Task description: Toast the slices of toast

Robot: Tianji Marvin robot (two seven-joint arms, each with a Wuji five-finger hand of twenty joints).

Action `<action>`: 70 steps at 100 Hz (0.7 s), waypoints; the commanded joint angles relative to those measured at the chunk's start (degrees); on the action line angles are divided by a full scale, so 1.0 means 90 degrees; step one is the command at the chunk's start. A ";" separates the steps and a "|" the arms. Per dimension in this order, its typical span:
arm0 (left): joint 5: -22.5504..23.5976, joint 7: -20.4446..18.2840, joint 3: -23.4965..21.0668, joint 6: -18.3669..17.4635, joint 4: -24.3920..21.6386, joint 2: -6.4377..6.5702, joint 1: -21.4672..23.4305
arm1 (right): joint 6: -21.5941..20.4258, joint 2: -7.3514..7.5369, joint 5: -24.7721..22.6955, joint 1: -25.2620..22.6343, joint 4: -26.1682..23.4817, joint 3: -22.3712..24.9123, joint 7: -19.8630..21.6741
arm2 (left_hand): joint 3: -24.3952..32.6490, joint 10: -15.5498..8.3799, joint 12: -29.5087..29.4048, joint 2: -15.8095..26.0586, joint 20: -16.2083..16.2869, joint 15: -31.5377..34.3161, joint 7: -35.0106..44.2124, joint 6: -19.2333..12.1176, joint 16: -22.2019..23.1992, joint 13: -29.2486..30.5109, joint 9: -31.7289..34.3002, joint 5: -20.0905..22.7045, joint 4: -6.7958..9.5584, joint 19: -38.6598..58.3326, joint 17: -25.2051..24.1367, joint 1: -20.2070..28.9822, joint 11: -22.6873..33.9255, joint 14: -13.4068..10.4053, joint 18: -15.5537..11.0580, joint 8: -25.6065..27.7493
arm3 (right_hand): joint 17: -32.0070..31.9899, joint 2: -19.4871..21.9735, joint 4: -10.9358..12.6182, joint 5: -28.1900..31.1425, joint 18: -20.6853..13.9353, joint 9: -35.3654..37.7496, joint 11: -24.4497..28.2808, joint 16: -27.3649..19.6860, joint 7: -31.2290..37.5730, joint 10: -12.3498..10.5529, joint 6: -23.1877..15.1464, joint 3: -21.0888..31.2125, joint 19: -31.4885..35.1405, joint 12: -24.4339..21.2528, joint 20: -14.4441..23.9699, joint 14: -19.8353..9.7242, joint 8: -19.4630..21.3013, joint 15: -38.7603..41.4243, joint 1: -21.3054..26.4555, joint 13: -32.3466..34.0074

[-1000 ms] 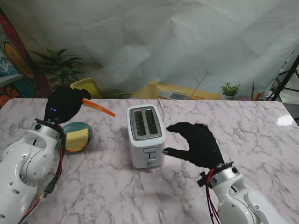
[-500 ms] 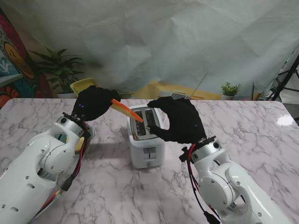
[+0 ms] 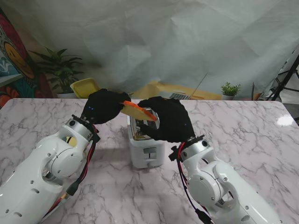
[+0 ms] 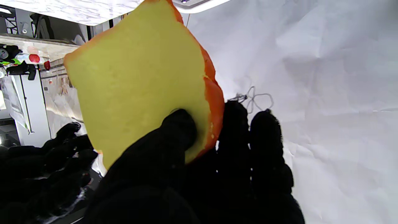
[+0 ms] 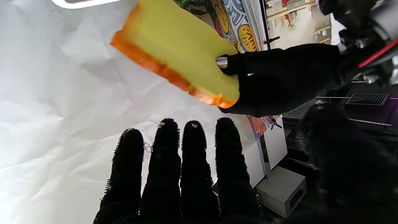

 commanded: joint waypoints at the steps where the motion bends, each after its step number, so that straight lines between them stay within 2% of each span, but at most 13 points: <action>1: 0.0054 -0.0194 0.0035 0.0060 -0.0162 -0.0011 0.0040 | 0.0066 -0.0076 -0.0005 0.0152 0.0114 -0.0092 -0.0020 | 0.0305 -0.0029 -0.0144 -0.0080 0.0152 0.0046 0.0450 0.0122 -0.0291 0.0226 0.0557 0.0225 -0.0129 0.0050 0.0167 0.0035 0.0306 0.0031 0.0061 -0.0057 | -0.0022 -0.0206 -0.0176 0.0038 -0.0142 0.0010 0.0101 0.0041 0.0056 0.0035 0.0115 -0.0029 0.0047 0.0010 0.0060 0.0063 0.0105 0.0138 -0.0297 0.0051; 15: 0.0184 -0.0303 0.0029 0.0064 -0.0311 0.0010 0.0120 | 0.0168 -0.0120 0.0025 0.0449 0.0283 -0.0318 -0.0113 | 0.0181 0.0059 -0.0412 -0.0118 0.0137 0.0034 0.0360 0.0162 -0.0437 0.0395 0.0705 0.0449 -0.0054 0.0084 0.0341 -0.0142 0.0273 0.0024 0.0110 -0.0218 | -0.0060 -0.0241 -0.0203 0.0026 -0.0189 -0.0012 0.0102 0.0037 0.0042 0.0019 0.0112 -0.0148 0.0016 0.0011 0.0051 0.0048 0.0104 0.0127 -0.0318 0.0021; 39: 0.0371 -0.0335 0.0014 0.0068 -0.0443 0.0027 0.0217 | 0.0262 -0.0123 0.0103 0.0825 0.0420 -0.0555 0.0117 | 0.0007 0.0174 -0.0638 -0.0125 0.0131 0.0075 0.0280 0.0194 -0.0486 0.0504 0.0772 0.0651 0.0037 0.0128 0.0457 -0.0282 0.0356 0.0012 0.0128 -0.0349 | -0.0109 -0.0441 -0.0222 -0.0039 -0.0221 -0.0123 0.0114 0.0032 -0.0003 0.0050 0.0153 -0.0211 -0.0048 0.0019 0.0028 0.0055 0.0093 0.0108 -0.0245 -0.0064; 48: 0.0355 -0.0326 0.0015 0.0108 -0.0433 0.0023 0.0236 | 0.0365 -0.0124 0.0011 0.0961 0.0482 -0.0676 0.0143 | -0.0087 0.0211 -0.0721 -0.0105 0.0136 0.0109 0.0256 0.0238 -0.0492 0.0540 0.0766 0.0679 0.0068 0.0158 0.0505 -0.0336 0.0420 -0.0005 0.0135 -0.0372 | -0.0036 -0.0498 -0.0218 0.0033 -0.0188 -0.0039 0.0175 0.0061 0.0040 0.0048 0.0153 -0.0172 0.0002 0.0041 0.0048 0.0072 0.0113 0.0179 -0.0223 0.0046; 51: 0.0345 -0.0314 0.0018 0.0128 -0.0426 0.0020 0.0245 | 0.0410 -0.0127 -0.0015 0.1006 0.0508 -0.0716 0.0149 | -0.0258 0.0227 -0.0891 -0.0068 0.0125 0.0143 0.0236 0.0258 -0.0518 0.0543 0.0720 0.0696 0.0148 0.0170 0.0514 -0.0275 0.0590 -0.0011 0.0135 -0.0366 | -0.0002 -0.0522 -0.0219 0.0065 -0.0175 -0.0002 0.0212 0.0078 0.0065 0.0046 0.0144 -0.0155 0.0032 0.0056 0.0061 0.0080 0.0126 0.0218 -0.0223 0.0092; 64: 0.0320 -0.0288 0.0016 0.0175 -0.0423 0.0014 0.0284 | 0.0579 -0.0156 -0.0078 0.1191 0.0656 -0.0883 0.0092 | -0.0355 0.0247 -0.0932 -0.0033 0.0128 0.0170 0.0227 0.0301 -0.0520 0.0589 0.0722 0.0716 0.0153 0.0198 0.0562 -0.0330 0.0642 -0.0041 0.0129 -0.0370 | 0.0109 -0.0628 -0.0225 0.0308 -0.0062 0.0267 0.0489 0.0240 0.0348 0.0033 0.0069 -0.0020 0.0207 0.0167 0.0145 0.0115 0.0298 0.0505 -0.0208 0.0379; 66: 0.0313 -0.0286 0.0016 0.0179 -0.0422 0.0013 0.0288 | 0.0609 -0.0161 -0.0095 0.1221 0.0681 -0.0910 0.0075 | -0.0480 0.0255 -0.1020 -0.0014 0.0116 0.0193 0.0213 0.0298 -0.0526 0.0599 0.0699 0.0728 0.0215 0.0215 0.0583 -0.0295 0.0740 -0.0053 0.0104 -0.0360 | 0.0127 -0.0660 -0.0224 0.0344 -0.0039 0.0317 0.0554 0.0287 0.0425 0.0018 0.0051 0.0023 0.0231 0.0194 0.0158 0.0122 0.0354 0.0562 -0.0208 0.0433; 70: 0.0287 -0.0272 0.0021 0.0191 -0.0416 0.0009 0.0295 | 0.0664 -0.0168 -0.0138 0.1278 0.0729 -0.0958 0.0050 | -0.0545 0.0256 -0.1049 -0.0006 0.0113 0.0209 0.0214 0.0314 -0.0528 0.0628 0.0704 0.0743 0.0223 0.0226 0.0601 -0.0317 0.0779 -0.0064 0.0111 -0.0354 | 0.0157 -0.0683 -0.0226 0.0411 -0.0004 0.0402 0.0632 0.0343 0.0514 0.0017 0.0030 0.0067 0.0258 0.0224 0.0171 0.0139 0.0417 0.0631 -0.0214 0.0521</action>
